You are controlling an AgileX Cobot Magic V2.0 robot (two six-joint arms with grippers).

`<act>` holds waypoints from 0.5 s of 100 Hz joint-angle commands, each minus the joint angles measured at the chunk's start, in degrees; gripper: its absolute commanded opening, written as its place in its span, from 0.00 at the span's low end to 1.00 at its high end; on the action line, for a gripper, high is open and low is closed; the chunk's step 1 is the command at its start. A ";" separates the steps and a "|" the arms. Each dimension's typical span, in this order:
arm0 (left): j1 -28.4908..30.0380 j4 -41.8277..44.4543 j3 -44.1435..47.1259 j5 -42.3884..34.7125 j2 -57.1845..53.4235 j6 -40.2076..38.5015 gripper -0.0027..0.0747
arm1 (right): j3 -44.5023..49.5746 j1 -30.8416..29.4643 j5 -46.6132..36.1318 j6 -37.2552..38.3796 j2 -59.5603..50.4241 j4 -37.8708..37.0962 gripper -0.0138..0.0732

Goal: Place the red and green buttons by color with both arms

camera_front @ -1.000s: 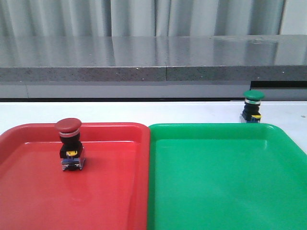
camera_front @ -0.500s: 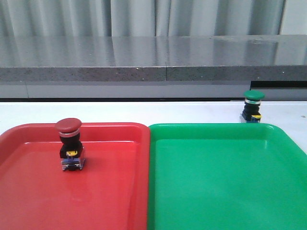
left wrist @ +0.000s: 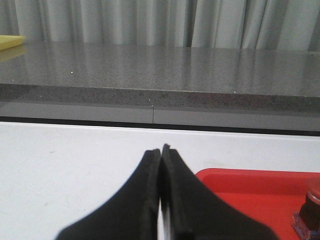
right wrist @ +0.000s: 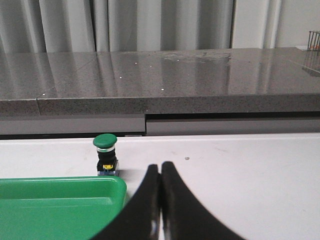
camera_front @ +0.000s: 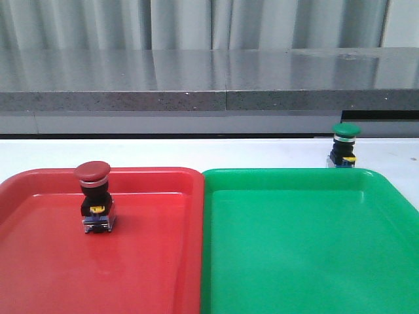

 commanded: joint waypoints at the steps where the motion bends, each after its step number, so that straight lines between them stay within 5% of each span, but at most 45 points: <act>1: 0.17 -0.58 0.65 -2.30 -1.89 0.29 0.01 | -1.08 0.05 -4.04 -0.43 -1.13 -0.49 0.08; 50: 0.17 -0.42 0.65 -1.47 -1.92 0.29 0.01 | -1.08 0.05 -4.03 -0.43 -1.07 -0.49 0.08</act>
